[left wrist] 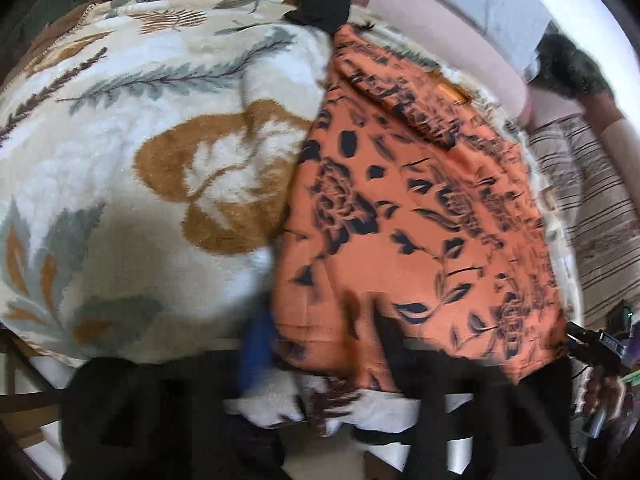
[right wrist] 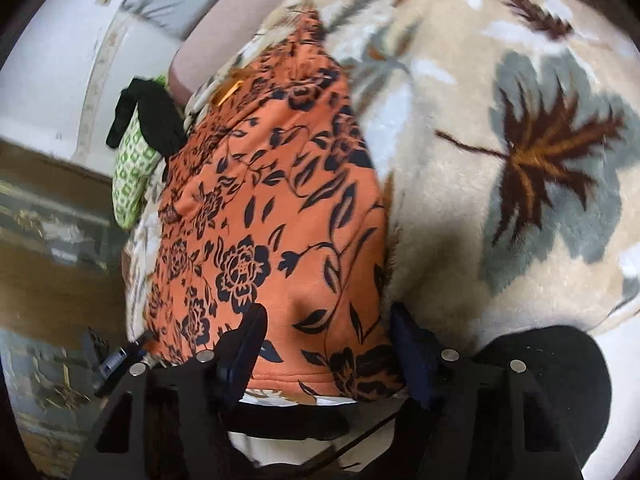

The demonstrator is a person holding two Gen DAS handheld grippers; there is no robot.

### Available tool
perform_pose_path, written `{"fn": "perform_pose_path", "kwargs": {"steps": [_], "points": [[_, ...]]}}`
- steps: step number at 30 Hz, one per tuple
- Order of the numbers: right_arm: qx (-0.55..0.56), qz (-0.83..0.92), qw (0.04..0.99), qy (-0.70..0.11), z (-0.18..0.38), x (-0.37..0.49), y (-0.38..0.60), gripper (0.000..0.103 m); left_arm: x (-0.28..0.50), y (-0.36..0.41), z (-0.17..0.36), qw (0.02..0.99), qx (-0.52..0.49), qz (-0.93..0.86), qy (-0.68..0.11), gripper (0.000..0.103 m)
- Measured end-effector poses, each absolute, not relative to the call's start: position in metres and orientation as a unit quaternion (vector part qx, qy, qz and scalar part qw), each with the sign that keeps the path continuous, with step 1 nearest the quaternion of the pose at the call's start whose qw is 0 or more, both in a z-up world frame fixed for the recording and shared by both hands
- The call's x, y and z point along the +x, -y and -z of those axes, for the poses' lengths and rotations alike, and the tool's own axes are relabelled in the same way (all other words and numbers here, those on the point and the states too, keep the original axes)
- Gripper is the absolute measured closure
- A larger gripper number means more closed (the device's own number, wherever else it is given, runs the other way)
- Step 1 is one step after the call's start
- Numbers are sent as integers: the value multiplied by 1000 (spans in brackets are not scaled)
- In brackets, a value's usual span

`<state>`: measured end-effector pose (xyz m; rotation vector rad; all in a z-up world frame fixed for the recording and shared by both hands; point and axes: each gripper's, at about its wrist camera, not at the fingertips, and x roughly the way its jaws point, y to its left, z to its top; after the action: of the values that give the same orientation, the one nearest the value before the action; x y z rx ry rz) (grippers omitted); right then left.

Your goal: Fold small clothes

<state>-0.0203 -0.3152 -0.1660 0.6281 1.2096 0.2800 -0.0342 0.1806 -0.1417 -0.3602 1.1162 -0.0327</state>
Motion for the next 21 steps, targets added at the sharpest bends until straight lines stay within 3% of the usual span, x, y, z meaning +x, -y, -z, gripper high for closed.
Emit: {"fn": "perform_pose_path", "kwargs": {"steps": [2, 3, 8, 10, 14, 18, 19, 20, 21], "points": [[282, -101, 760, -577, 178, -16, 316, 76, -36, -182, 137, 834, -174, 16, -523, 91], [284, -91, 758, -580, 181, -17, 320, 85, -39, -182, 130, 840, -172, 17, -514, 92], [276, -93, 782, -551, 142, -33, 320, 98, -65, -175, 64, 882, -174, 30, -436, 93], [281, -101, 800, -520, 117, -40, 325, 98, -66, -174, 56, 891, -158, 27, -424, 93], [308, -102, 771, -547, 146, -28, 333, 94, -42, -186, 111, 853, -181, 2, -489, 93], [292, -118, 769, -556, 159, -25, 318, 90, -42, -186, 132, 844, -187, -6, -503, 88], [292, -118, 769, -556, 160, -23, 317, 78, -42, -186, 133, 843, -188, -6, -503, 84], [293, -116, 767, -559, 163, -22, 317, 57, -40, -186, 135, 842, -190, -3, -505, 75], [295, -109, 766, -561, 168, -20, 318, 43, -41, -187, 136, 842, -191, -1, -505, 72]]}}
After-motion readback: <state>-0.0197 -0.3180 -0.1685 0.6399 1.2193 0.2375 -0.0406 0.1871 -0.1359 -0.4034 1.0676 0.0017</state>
